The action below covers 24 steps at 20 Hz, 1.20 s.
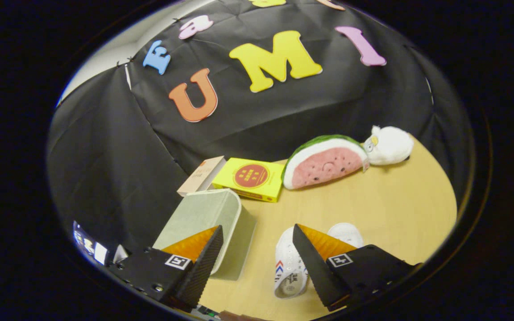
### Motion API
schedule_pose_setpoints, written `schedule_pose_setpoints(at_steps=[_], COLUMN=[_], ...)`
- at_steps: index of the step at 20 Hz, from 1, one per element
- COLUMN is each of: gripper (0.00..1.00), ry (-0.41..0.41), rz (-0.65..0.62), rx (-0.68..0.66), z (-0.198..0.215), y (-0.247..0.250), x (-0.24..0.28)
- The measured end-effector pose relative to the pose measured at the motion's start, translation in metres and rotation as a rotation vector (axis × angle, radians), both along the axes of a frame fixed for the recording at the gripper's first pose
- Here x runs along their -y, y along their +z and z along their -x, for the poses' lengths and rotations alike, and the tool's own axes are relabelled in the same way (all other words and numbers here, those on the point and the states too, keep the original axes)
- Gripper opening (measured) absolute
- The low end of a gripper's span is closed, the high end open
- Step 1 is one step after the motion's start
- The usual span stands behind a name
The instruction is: Open the storage box then place both shoes into the box .Put the left shoe in first, then the right shoe, with the right side of both shoes facing outward in a uniform manner.
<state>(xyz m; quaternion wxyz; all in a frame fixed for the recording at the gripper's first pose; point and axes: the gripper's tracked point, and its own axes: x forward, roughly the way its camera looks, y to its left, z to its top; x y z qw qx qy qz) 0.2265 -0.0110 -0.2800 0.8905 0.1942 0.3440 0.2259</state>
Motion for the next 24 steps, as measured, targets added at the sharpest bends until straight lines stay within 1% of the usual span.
schedule_pose_setpoints(at_steps=[3, 6, 8, 10, 15, 16, 17, 18, 20, 21, 24], gripper=[0.96, 0.95, 0.95, 0.95, 0.95, 0.93, 0.92, 0.86, 0.73, 0.70, 0.70], ry=[0.123, 0.241, 0.324, 0.387, 0.491, 0.510, 0.541, 0.541, 0.557, 0.548, 0.546], rz=[-0.097, -0.184, -0.241, -0.292, -0.440, -0.454, -0.469, -0.493, -0.487, -0.494, -0.476], rx=[-0.090, -0.134, -0.177, -0.229, -0.368, -0.392, -0.410, -0.423, -0.436, -0.445, -0.457], z=[-0.016, -0.028, -0.031, -0.034, -0.033, -0.032, -0.027, -0.027, -0.026, -0.024, -0.023], y=[-0.023, -0.033, -0.041, -0.052, -0.067, -0.071, -0.072, -0.067, -0.070, -0.070, -0.069], x=[-0.037, -0.073, -0.093, -0.110, -0.135, -0.140, -0.141, -0.143, -0.138, -0.145, -0.142])
